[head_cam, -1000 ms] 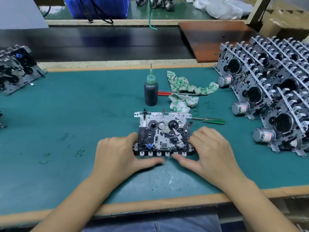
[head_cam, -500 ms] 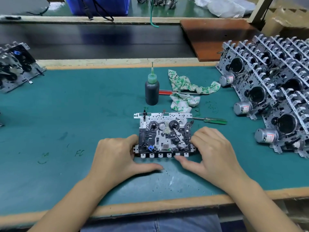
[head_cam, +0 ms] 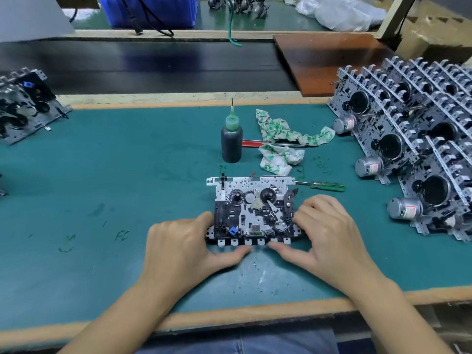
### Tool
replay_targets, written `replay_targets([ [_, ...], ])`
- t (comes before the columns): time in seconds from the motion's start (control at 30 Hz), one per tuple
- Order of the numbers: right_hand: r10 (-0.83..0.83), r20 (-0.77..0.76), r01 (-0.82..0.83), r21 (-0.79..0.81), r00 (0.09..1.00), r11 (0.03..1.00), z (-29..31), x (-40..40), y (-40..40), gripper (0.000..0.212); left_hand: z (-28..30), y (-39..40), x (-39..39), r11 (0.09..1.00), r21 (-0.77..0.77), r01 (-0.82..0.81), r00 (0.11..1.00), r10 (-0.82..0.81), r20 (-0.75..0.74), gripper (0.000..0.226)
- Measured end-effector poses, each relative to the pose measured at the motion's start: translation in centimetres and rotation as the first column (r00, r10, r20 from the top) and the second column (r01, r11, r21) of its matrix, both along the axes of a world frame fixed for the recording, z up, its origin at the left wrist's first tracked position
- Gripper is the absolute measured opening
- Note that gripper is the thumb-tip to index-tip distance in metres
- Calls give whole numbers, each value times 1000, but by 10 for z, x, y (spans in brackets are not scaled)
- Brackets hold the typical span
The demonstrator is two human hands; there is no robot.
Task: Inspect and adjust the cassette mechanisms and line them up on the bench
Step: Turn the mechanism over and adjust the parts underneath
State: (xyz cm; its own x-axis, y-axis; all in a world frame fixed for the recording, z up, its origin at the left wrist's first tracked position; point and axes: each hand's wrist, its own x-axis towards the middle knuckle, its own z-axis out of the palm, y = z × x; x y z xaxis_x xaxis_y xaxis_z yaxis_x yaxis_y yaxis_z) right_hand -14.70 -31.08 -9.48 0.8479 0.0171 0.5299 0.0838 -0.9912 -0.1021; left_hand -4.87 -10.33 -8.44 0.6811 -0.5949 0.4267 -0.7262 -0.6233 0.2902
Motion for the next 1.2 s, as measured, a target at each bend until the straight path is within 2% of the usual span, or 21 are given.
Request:
replay_targets([
  [0.13,39,-35,-38,40,999,998,0,-3,1,58,1,-1,4,999,8,-47,999,47,-5,60],
  [0.33,-50,47,51,-29,998,998,0,-1,6,50,-1,5,8,990,-12,144,989,-144,-35,60],
  [0.43,-33,6,33,-16,999,999,2,-4,3,56,-1,6,4,989,19,146,989,-145,-41,61],
  [0.57,-108,26,109,-34,994,994,-1,-3,5,61,-2,8,2,973,16,232,973,-232,-15,52],
  [0.77,37,-32,-40,-71,999,997,2,-4,-5,52,-1,12,6,969,11,246,967,-245,-72,45],
  [0.87,35,-30,-37,-86,999,996,0,-5,-6,52,-1,13,8,963,20,270,962,-269,-53,49],
  [1.07,88,-68,-85,54,994,995,1,-5,-5,55,-3,11,6,983,-6,186,982,-186,-20,49],
  [1.2,73,-58,-71,27,996,997,0,-5,-4,52,-2,12,10,972,45,231,973,-230,-15,52],
])
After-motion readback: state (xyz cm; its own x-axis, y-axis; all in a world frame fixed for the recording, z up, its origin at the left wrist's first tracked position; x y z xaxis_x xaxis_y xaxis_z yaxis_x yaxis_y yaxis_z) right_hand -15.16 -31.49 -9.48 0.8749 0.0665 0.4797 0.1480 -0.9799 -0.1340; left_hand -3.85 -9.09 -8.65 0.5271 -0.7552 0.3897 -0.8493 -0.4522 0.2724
